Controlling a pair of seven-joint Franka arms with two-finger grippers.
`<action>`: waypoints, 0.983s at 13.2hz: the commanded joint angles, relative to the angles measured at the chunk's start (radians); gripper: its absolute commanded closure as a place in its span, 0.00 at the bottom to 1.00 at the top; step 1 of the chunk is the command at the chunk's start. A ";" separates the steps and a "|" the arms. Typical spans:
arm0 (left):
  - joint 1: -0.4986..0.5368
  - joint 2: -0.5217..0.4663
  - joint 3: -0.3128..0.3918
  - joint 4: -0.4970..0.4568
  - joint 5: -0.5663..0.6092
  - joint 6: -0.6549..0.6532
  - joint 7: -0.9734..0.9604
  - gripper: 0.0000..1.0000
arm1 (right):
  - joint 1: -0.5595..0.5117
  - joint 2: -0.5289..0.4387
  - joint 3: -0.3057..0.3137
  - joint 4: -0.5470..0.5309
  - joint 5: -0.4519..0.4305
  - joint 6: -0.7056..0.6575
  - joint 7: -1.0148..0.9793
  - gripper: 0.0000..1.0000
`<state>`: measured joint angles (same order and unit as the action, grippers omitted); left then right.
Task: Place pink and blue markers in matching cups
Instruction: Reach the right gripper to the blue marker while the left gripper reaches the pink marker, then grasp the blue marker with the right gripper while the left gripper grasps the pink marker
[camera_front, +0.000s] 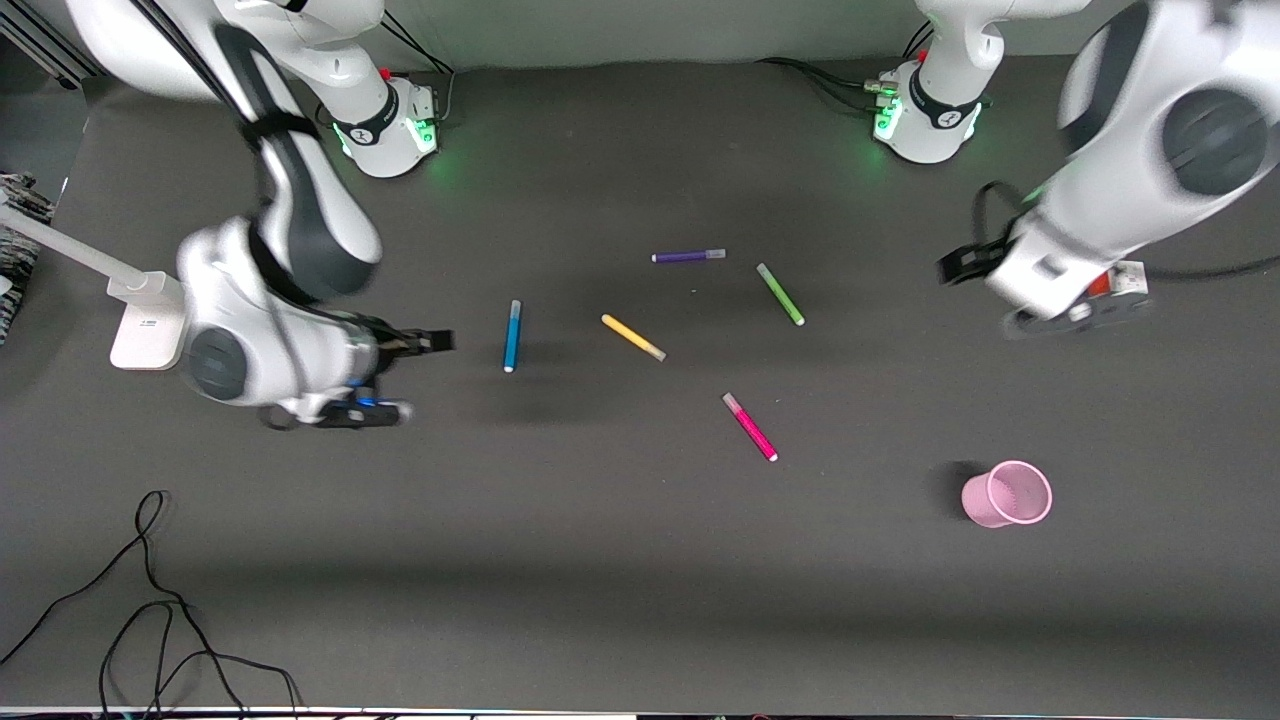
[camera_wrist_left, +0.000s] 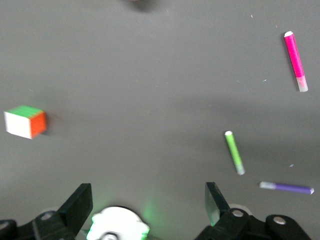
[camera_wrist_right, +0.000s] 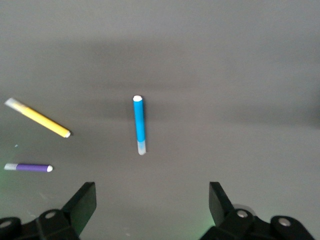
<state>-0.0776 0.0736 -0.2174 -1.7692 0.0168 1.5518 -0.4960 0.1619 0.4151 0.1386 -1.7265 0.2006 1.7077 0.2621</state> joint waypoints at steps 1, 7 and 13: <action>-0.071 0.150 0.009 0.082 -0.069 0.004 -0.261 0.00 | -0.007 0.192 0.021 0.065 0.022 0.050 0.054 0.01; -0.179 0.521 0.007 0.321 -0.170 0.143 -0.598 0.00 | 0.008 0.375 0.029 0.153 0.037 0.087 0.149 0.04; -0.261 0.687 0.010 0.310 -0.164 0.450 -0.705 0.00 | 0.021 0.384 0.050 0.143 0.056 0.105 0.189 0.13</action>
<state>-0.3021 0.7228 -0.2221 -1.4870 -0.1432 1.9834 -1.1614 0.1709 0.7914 0.1841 -1.5946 0.2337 1.8063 0.4188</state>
